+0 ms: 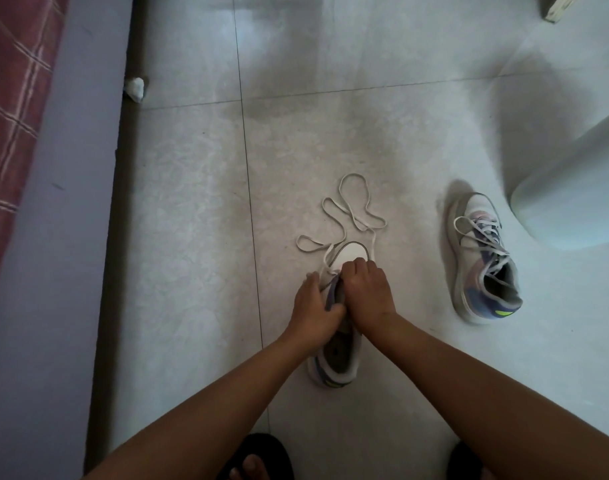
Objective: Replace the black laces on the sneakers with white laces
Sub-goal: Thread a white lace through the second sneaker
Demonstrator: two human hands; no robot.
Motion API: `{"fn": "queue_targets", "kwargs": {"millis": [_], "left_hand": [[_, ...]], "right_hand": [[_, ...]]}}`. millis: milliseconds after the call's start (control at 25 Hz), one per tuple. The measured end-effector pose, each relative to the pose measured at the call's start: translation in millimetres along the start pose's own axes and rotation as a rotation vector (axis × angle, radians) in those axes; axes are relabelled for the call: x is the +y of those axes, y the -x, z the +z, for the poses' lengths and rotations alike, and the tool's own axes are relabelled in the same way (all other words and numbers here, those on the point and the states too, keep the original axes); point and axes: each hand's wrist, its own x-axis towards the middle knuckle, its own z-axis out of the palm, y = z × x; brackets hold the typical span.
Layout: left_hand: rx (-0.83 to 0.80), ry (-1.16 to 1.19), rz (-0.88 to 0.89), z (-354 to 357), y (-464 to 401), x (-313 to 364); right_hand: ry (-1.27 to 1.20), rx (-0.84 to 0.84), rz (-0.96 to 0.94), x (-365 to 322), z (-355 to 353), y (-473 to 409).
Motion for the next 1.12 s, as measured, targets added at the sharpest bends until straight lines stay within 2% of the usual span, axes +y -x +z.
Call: {"fn": "queue_targets", "kwargs": {"millis": [80, 160, 320, 440, 600, 680, 720, 800, 880, 960, 1040, 1120], "left_hand": [[0.035, 0.023, 0.108, 7.8, 3.3, -0.2], [0.067, 0.142, 0.152, 15.5, 5.5, 6.5], [0.186, 0.342, 0.021, 18.8, 1.0, 15.5], [0.318, 0.391, -0.017, 13.0, -3.7, 18.0], [0.349, 0.337, 0.03, -1.7, -6.5, 22.1], [0.267, 0.225, 0.056, -3.9, -4.5, 25.3], [0.24, 0.145, 0.099, -4.0, -1.6, 26.2], [0.246, -0.061, 0.289, -6.2, 4.2, 26.2], [0.251, -0.149, 0.455, -12.3, 6.8, 26.9], [0.267, -0.047, 0.435, -16.1, 6.4, 30.4], [0.282, 0.065, 0.322, -17.7, 4.0, 35.9], [0.278, 0.081, 0.263, -15.7, 1.5, 38.6]], "right_hand": [[-0.017, 0.005, -0.023, 0.4, 2.1, 2.8], [-0.042, 0.031, -0.034, 4.1, 1.2, 7.7], [-0.082, 0.203, -0.122, 13.0, -7.7, 11.4], [-0.258, 0.339, -0.277, 10.7, -16.9, 13.4], [-0.393, 0.31, -0.497, 20.0, -33.1, 27.0], [-0.463, 0.238, -0.396, 32.2, -36.9, 28.3], [-0.561, 0.154, -0.247, 36.5, -38.4, 26.3], [-0.807, -0.045, 0.093, 43.7, -38.9, 16.8], [-0.962, -0.145, 0.234, 47.3, -38.0, 5.0], [-1.105, -0.194, 0.256, 46.1, -38.0, -3.5], [-1.313, -0.206, 0.336, 42.8, -39.8, -7.5], [-1.466, -0.205, 0.422, 40.9, -40.0, -10.6]]}}
